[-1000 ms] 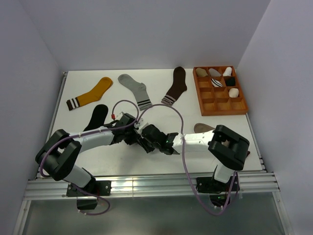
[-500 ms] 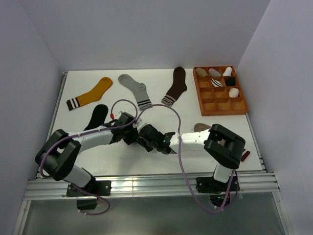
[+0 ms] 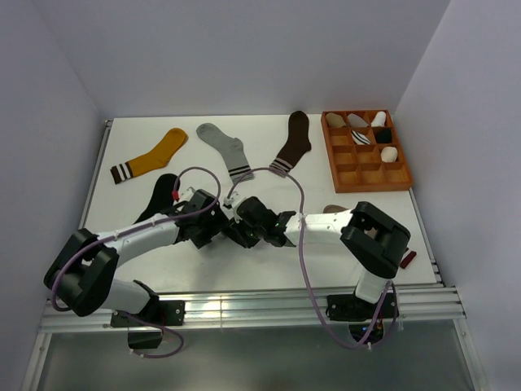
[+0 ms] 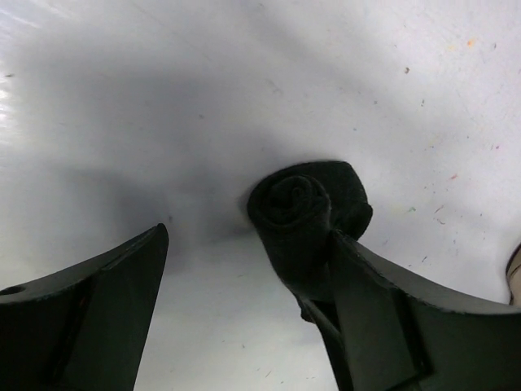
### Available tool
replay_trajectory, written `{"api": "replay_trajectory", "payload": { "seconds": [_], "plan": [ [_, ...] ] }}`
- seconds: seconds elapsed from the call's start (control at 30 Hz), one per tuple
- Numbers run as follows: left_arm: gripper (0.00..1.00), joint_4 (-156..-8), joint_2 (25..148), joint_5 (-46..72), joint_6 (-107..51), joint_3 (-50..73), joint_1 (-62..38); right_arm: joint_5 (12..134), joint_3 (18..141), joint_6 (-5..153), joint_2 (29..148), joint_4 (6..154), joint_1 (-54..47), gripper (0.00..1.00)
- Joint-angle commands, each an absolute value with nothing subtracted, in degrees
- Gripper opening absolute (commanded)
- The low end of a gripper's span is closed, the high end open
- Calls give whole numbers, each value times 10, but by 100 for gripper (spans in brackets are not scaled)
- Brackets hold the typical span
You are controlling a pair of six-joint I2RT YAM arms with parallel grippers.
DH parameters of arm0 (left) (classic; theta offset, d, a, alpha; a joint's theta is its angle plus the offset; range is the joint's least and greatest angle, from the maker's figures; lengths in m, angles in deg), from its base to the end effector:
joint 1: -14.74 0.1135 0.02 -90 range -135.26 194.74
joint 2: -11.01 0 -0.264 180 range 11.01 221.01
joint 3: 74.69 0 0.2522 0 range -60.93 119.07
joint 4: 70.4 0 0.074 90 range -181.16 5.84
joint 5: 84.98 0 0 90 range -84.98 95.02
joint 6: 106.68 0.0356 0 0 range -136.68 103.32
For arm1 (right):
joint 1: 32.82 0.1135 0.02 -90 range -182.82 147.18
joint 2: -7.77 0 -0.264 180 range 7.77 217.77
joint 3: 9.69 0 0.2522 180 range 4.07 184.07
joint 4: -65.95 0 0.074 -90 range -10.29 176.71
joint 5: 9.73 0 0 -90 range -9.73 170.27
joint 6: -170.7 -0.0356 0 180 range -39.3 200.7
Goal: Roll the socks
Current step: Roll the sock at the center of the board.
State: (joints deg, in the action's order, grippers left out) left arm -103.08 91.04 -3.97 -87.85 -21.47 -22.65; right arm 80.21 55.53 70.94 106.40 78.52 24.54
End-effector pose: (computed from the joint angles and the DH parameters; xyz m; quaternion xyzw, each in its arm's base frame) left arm 0.2058 -0.1503 0.1657 -0.2992 0.9143 -0.1688 0.2145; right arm 0.1867 0.2916 0.1568 -0.3743 0.8482 0.2076 0.3120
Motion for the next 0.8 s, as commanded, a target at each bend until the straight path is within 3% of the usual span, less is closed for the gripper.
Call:
{"api": "replay_trajectory", "payload": {
  "seconds": [0.0, 0.23, 0.57, 0.77],
  "plan": [
    [85, -1048, 881, -57, -886, -233, -212, 743, 551, 694, 1095, 869, 230, 0],
    [89, -1052, 836, -76, -909, -262, -202, 612, 579, 682, 1114, 899, 189, 0],
    [86, -982, 671, -97, -893, -348, -203, 379, 622, 622, 1189, 904, 95, 0],
    [84, -912, 687, -66, -881, -362, -228, 269, 612, 558, 1237, 842, 56, 0]
  ]
}}
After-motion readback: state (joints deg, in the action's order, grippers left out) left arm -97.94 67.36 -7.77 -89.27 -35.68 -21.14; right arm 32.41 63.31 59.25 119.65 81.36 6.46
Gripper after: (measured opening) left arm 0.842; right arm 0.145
